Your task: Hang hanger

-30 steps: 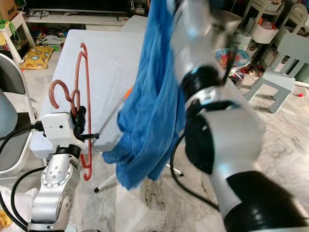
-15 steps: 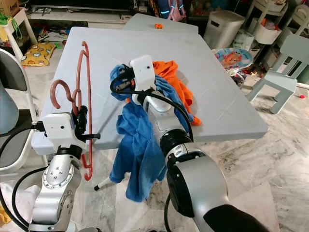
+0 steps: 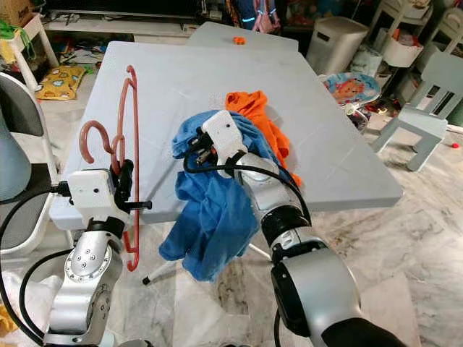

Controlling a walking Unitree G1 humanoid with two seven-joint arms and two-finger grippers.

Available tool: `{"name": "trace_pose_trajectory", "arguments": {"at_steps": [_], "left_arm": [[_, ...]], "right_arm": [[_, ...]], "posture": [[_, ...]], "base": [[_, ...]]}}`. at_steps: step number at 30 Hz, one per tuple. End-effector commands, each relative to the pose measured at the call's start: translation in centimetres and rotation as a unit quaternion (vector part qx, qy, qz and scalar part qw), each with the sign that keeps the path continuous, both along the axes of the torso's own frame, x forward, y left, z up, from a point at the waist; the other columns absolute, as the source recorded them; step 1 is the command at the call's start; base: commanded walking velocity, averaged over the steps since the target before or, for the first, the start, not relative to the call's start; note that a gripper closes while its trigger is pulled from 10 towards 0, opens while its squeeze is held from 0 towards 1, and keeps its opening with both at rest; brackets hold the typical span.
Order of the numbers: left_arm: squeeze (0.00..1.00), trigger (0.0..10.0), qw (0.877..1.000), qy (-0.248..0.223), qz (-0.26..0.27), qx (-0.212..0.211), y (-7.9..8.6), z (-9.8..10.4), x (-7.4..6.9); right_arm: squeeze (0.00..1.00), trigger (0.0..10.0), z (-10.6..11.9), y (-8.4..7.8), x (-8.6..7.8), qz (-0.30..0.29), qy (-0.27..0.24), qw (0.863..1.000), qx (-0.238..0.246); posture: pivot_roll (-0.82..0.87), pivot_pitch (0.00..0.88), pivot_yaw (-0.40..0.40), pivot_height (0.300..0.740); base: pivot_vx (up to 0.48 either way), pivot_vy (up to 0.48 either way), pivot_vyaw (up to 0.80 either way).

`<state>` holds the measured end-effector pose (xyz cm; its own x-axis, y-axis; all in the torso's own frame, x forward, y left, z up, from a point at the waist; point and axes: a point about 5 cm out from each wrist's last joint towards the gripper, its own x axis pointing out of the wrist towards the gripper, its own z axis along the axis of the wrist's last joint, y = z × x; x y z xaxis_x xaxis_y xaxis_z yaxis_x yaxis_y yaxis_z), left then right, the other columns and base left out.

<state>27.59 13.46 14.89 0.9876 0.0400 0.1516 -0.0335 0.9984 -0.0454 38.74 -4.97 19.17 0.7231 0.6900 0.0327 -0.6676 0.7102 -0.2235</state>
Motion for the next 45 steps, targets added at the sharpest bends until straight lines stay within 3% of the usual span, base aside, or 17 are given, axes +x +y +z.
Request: {"name": "trace_pose_trajectory", "arguments": {"at_steps": [1,10,12,18,24,28,30,45], "left_arm": [[0.0,10.0,0.999,0.035,-0.01,0.004,-0.3,-1.3,-0.1],[0.0,10.0,0.999,0.032,-0.013,0.012,0.0,-1.1,-0.1],[0.0,10.0,0.999,0.033,-0.021,0.013,-0.2,-1.1,-0.1],[0.0,10.0,0.999,0.034,-0.028,0.013,-0.6,-1.1,0.1],[0.0,10.0,0.999,0.035,-0.029,0.014,-0.5,-1.1,0.2],[0.0,10.0,0.999,0.037,-0.027,0.016,-0.3,-1.1,0.2],[0.0,10.0,0.999,0.037,-0.026,0.017,-0.3,-1.1,0.2],[0.0,10.0,0.999,0.038,-0.024,0.018,-0.2,-1.2,0.1]], "right_arm": [[1.0,10.0,0.5,-0.9,0.2,-0.013,-0.005,1.0,0.014],[1.0,10.0,2.4,-3.3,0.7,-0.076,-0.041,0.995,0.058],[1.0,10.0,2.3,-4.3,0.9,-0.105,-0.039,0.992,0.05],[1.0,10.0,1.7,-5.2,1.0,-0.125,-0.024,0.991,0.04],[1.0,10.0,1.5,-5.8,1.0,-0.117,-0.005,0.993,0.007],[1.0,10.0,-0.2,-5.8,0.4,-0.047,0.047,0.996,-0.063],[1.0,10.0,-0.5,-5.8,0.2,-0.033,0.05,0.995,-0.078],[1.0,10.0,1.3,-8.4,-0.2,-0.078,-0.002,0.989,-0.128]], "posture": [[0.15,0.117,-0.105,0.74],[0.13,0.126,-0.096,0.74],[0.13,0.127,-0.095,0.74],[0.12,0.13,-0.092,0.74],[0.11,0.138,-0.089,0.74],[0.11,0.141,-0.091,0.74],[0.11,0.141,-0.091,0.74],[0.11,0.145,-0.093,0.74]], "base": [[0.0,0.0,0.0],[0.0,0.0,0.0],[0.0,0.0,0.0],[0.0,0.0,0.0],[0.0,0.0,0.0],[0.0,0.0,0.0],[0.0,0.0,0.0],[0.0,0.0,0.0]]}}
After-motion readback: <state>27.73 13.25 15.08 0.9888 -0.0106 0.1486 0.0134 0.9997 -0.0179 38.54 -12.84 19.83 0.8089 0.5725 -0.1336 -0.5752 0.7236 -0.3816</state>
